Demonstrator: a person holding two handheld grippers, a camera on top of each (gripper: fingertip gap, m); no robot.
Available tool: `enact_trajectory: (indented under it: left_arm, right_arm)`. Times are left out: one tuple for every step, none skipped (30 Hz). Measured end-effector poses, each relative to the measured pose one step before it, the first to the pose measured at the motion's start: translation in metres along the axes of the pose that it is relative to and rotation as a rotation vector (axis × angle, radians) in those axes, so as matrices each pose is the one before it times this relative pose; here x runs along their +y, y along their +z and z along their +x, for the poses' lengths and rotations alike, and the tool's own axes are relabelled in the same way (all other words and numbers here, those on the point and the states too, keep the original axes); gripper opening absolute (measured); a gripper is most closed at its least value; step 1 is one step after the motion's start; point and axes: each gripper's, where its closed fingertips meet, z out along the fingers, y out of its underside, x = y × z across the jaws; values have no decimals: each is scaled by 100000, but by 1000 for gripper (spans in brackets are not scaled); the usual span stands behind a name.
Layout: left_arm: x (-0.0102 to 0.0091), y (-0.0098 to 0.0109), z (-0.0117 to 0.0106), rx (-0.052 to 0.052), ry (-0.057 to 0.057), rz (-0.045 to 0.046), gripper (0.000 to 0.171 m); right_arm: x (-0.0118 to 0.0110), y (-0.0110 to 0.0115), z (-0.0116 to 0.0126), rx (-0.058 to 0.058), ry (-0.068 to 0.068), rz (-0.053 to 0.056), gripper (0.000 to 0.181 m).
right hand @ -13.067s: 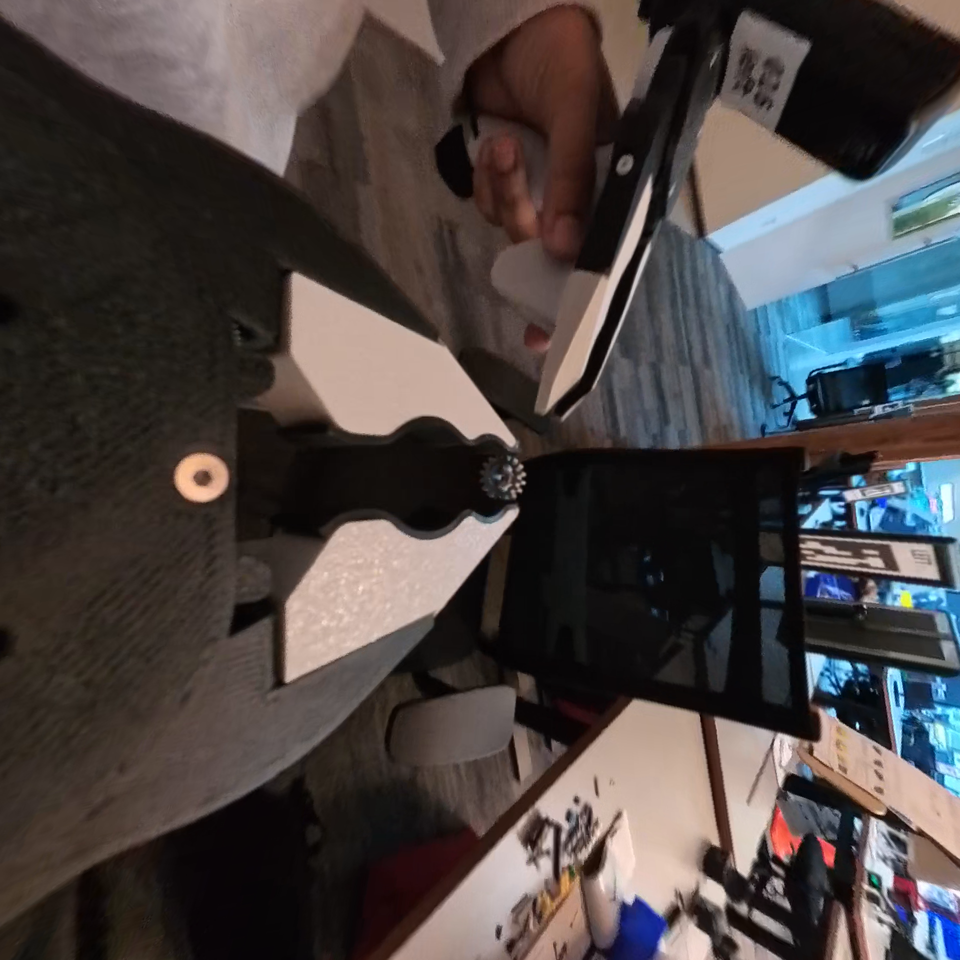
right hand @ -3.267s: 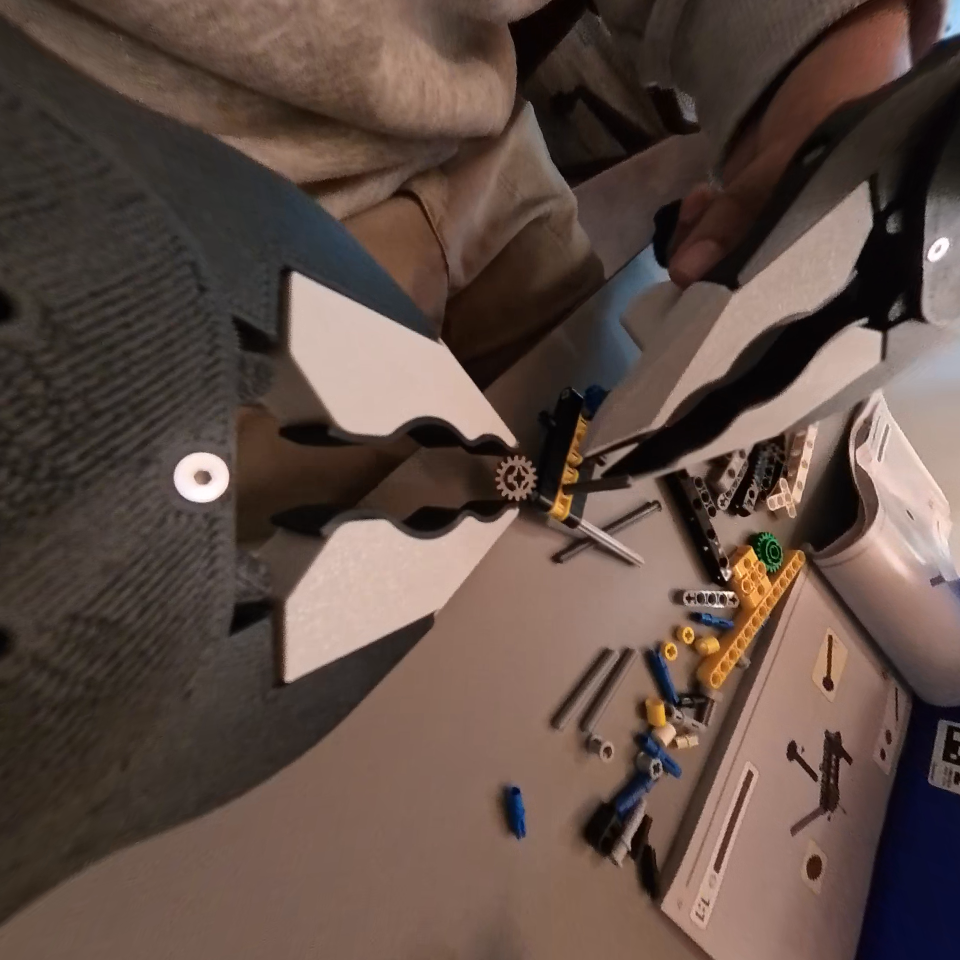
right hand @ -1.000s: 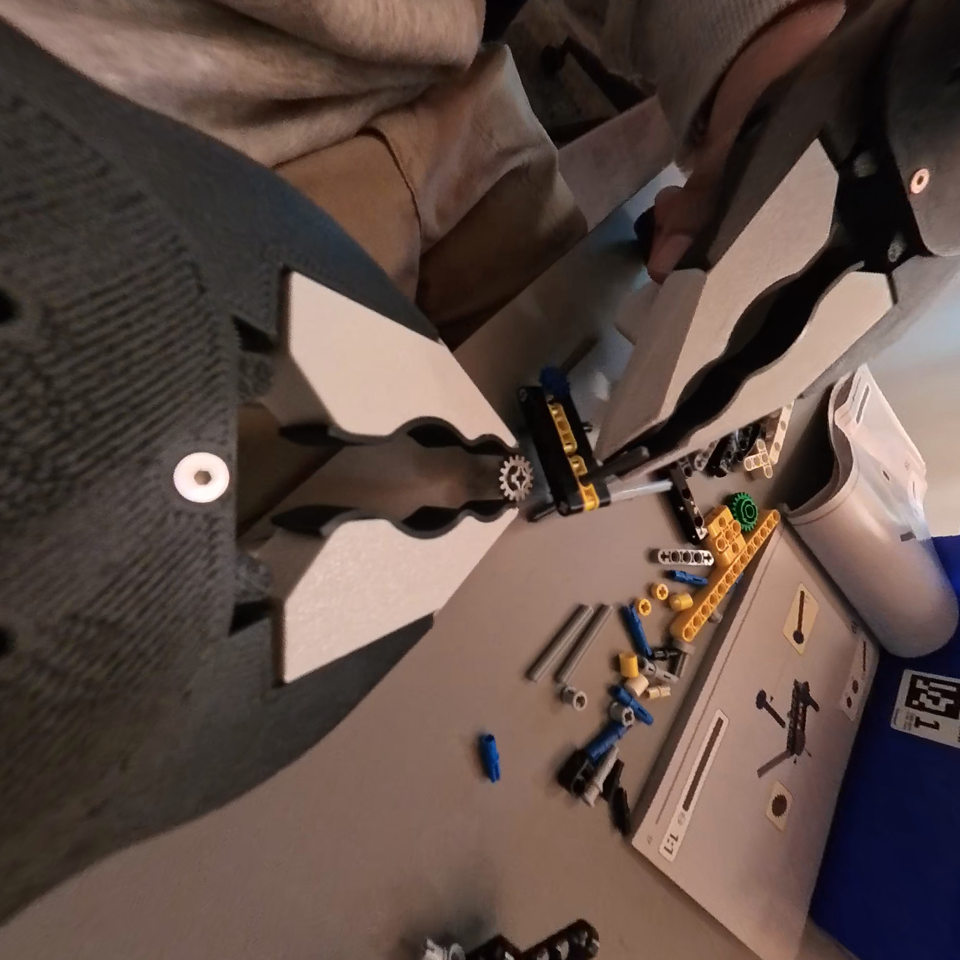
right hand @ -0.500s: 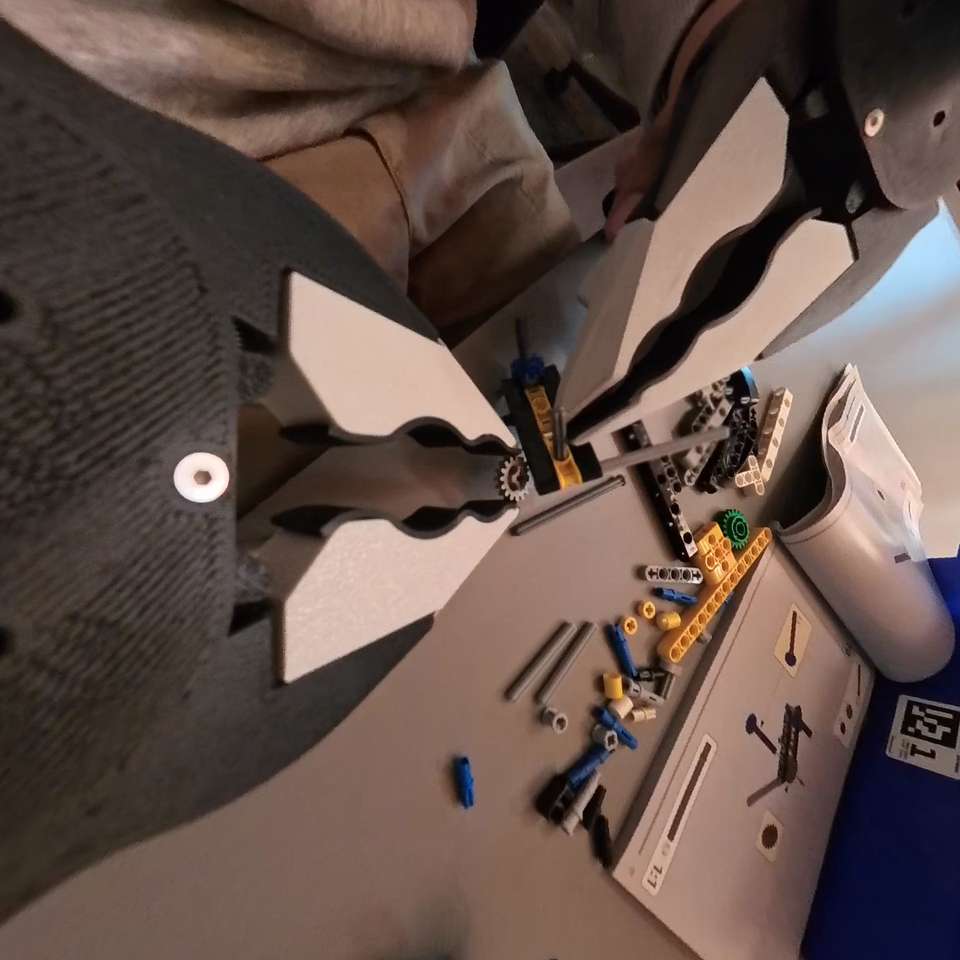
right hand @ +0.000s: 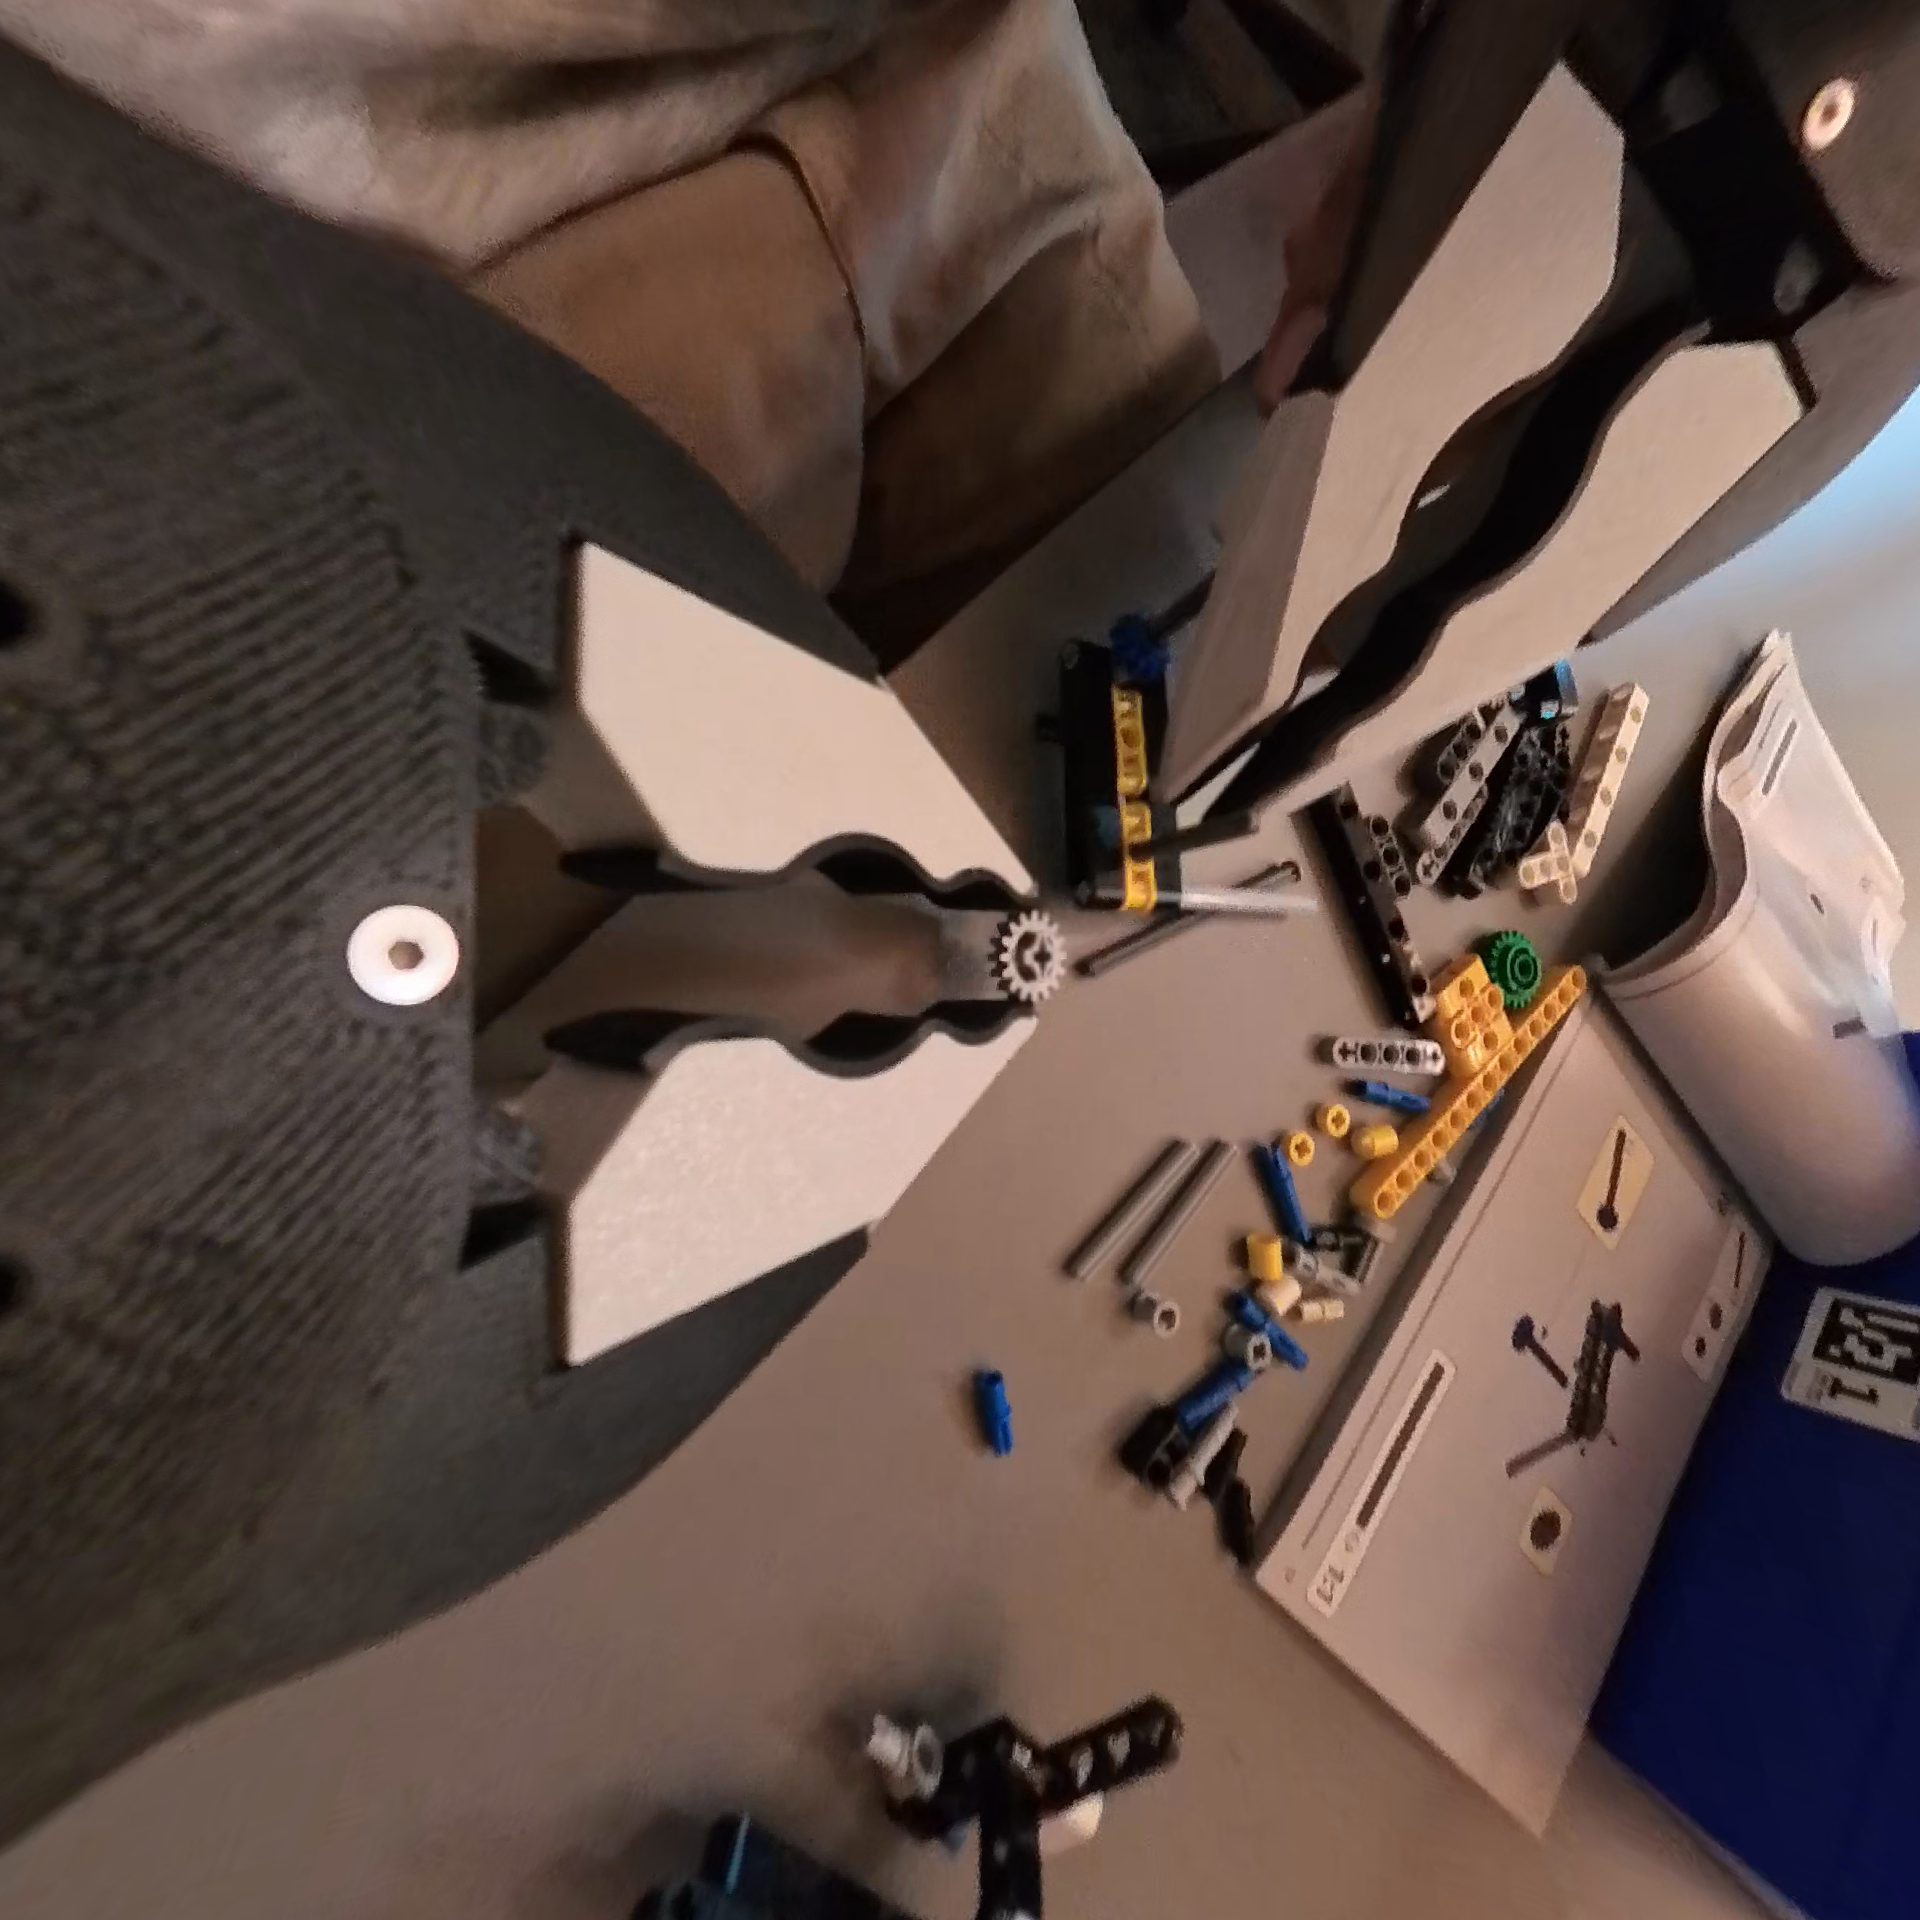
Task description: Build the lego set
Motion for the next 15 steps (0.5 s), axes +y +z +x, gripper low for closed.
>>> enact_trajectory:
  left_arm:
    - [11,20,-52,-252,-141,-156,5]
    - [11,3,-67,-239,-162,-32,5]
    - [6,-38,-69,-251,-158,63,5]
    - [19,-34,-55,-216,15,37,6]
    - [30,-72,-61,-244,160,58,6]
    - [30,-89,-69,-350,117,188,6]
    - [18,-120,-58,-205,-17,268,6]
    - [31,-130,-67,-206,-236,319,6]
    - [15,-150,-54,-91,-468,483,6]
    - [-23,-177,-38,68,-723,789,6]
    - [-65,-191,-56,138,-983,1018,6]
    - [-71,-190,-67,149,-1207,1128,6]
    - [-80,-180,-98,149,-1523,1053,5]
    - [-26,-164,-127,105,-1998,764,5]
    - [55,-121,-101,409,-2682,233,5]
  right_arm:
    - [125,-210,512,2299,-271,-257,15]
    - [199,-162,515,2297,-366,-583,15]
    - [297,-85,478,2097,-587,-982,15]
    - [321,-50,356,1541,-826,-1189,15]
    - [239,-39,254,1141,-775,-1011,18]
    - [140,-42,206,1096,-472,-832,27]
    - [-16,-99,204,1295,-282,-422,35]
    - [-296,-158,45,616,-657,818,39]
    - [-607,-217,-148,-344,-922,2325,40]
    - [-834,-209,-368,-1452,-788,3272,39]
    - [-945,-128,-608,-2917,-348,3652,37]
    - [-952,-23,-864,-4604,348,3847,33]
    - [-854,140,-893,-4960,1360,3577,29]
    - [-616,286,-690,-4047,2265,2696,27]
    - [-351,399,-531,-3419,2310,1532,27]
